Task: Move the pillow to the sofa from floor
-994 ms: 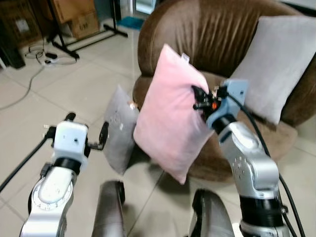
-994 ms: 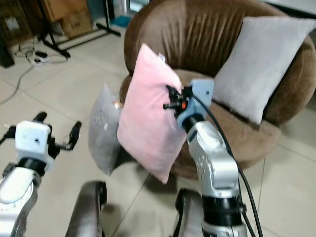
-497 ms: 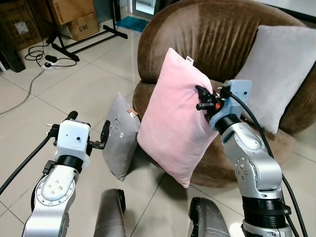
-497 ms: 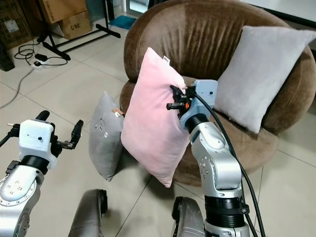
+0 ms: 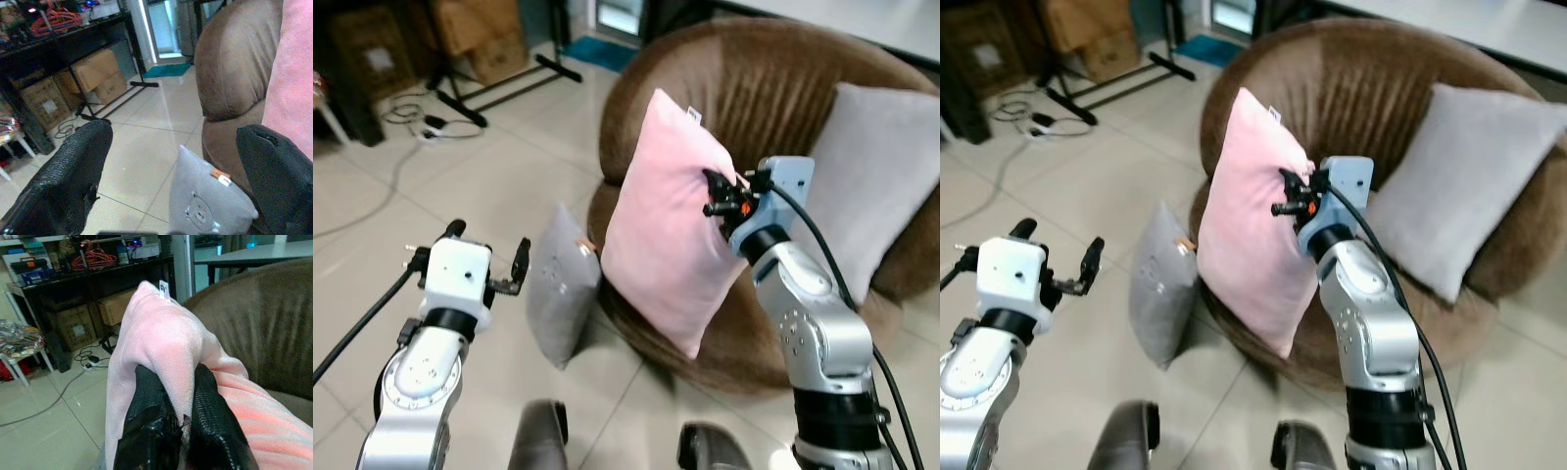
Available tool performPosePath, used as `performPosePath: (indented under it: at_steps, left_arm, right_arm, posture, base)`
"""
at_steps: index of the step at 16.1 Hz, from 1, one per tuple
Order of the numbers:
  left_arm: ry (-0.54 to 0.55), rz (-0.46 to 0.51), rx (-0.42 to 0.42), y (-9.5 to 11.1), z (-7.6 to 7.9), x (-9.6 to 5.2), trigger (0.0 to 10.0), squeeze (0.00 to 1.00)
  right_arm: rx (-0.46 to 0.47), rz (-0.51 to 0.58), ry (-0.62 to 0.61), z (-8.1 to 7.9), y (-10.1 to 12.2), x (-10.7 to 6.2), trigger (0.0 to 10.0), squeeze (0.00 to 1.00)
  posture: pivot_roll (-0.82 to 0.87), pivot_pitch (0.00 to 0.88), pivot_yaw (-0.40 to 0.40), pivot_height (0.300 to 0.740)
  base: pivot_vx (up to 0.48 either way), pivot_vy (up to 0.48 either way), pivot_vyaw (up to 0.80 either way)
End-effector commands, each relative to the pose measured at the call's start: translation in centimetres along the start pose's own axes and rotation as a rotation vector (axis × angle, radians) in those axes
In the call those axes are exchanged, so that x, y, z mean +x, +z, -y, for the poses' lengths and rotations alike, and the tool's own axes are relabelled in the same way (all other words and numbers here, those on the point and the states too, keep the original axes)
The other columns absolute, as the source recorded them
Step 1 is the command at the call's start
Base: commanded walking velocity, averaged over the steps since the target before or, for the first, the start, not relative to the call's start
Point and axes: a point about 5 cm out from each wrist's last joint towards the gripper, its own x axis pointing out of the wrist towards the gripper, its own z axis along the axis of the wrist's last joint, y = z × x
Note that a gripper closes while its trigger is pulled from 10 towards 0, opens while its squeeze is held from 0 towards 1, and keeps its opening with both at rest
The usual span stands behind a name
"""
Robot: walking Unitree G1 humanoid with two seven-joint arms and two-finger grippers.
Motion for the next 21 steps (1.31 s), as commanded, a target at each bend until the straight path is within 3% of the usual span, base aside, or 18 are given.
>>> performPosePath:
  at_steps: [1,6,12,21]
  left_arm:
    - [0.005,0.010,0.007,0.1,0.0,0.0,10.0,0.00]
    - [-0.006,0.009,0.008,0.1,0.1,0.0,10.0,0.00]
    - [-0.019,0.009,0.016,0.1,0.2,0.1,10.0,0.00]
    - [-0.033,0.013,0.025,0.1,0.4,0.2,10.0,0.00]
  right_arm:
    - [-0.005,0.061,0.001,0.0,1.3,0.1,10.0,0.00]
    - [-0.014,0.034,-0.039,0.6,0.7,-0.2,10.0,0.00]
    - [-0.022,-0.029,-0.097,1.6,-1.2,-0.9,10.0,0.00]
    - [-0.029,-0.133,-0.078,1.5,-4.0,-1.5,10.0,0.00]
  posture:
    - [0.05,0.000,-0.067,0.695]
    - [0.04,0.000,-0.058,0.740]
    - [0.04,0.000,-0.051,0.740]
    - [0.04,0.000,-0.045,0.740]
  base:
    - [0.000,0.000,0.00]
    - [0.000,0.000,0.00]
    - [0.000,0.000,0.00]
    - [0.000,0.000,0.00]
